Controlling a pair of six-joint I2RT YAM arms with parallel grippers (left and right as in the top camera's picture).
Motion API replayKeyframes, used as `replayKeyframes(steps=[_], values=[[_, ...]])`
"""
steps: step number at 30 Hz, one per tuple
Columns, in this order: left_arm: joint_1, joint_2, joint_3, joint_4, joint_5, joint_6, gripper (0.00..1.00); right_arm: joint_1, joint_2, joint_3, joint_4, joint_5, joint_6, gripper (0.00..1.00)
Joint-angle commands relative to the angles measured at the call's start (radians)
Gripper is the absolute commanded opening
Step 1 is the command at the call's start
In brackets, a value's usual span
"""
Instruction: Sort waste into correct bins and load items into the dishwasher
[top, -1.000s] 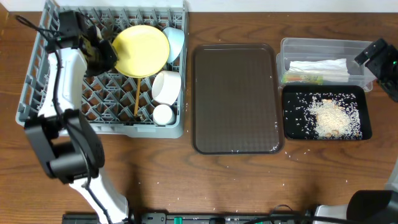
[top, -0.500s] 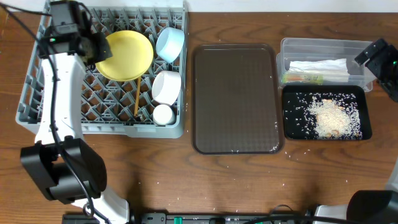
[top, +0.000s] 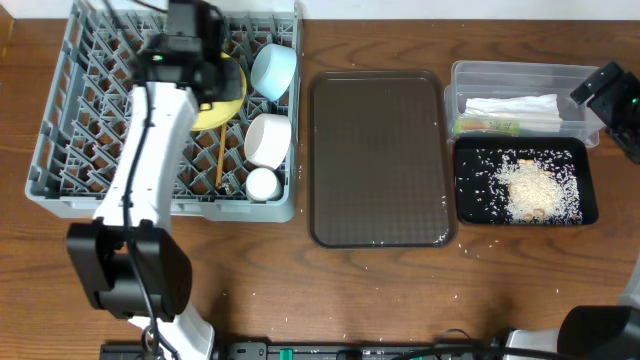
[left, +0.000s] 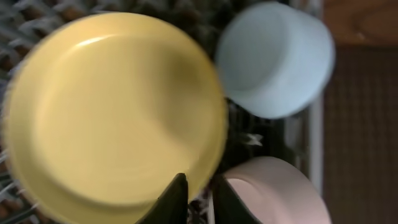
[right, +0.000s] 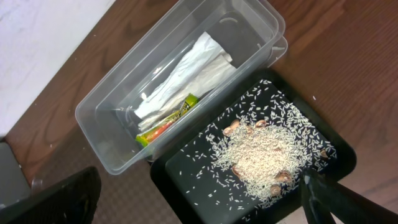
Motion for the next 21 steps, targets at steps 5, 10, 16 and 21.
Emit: replayKeyframes(steps=[5, 10, 16, 21], values=[[-0.06, 0.101, -0.002, 0.004, -0.001, 0.138, 0.08, -0.002, 0.001, 0.001, -0.001, 0.002, 0.014, 0.99], [-0.059, 0.133, -0.002, 0.033, -0.004, 0.138, 0.07, -0.002, 0.001, 0.001, -0.001, 0.002, 0.014, 0.99], [-0.058, 0.187, -0.002, 0.061, -0.011, 0.15, 0.07, -0.002, 0.001, 0.001, -0.001, 0.002, 0.014, 0.99], [-0.053, 0.214, -0.002, 0.077, -0.081, 0.148, 0.07, -0.002, 0.001, 0.001, -0.001, 0.002, 0.014, 0.99]])
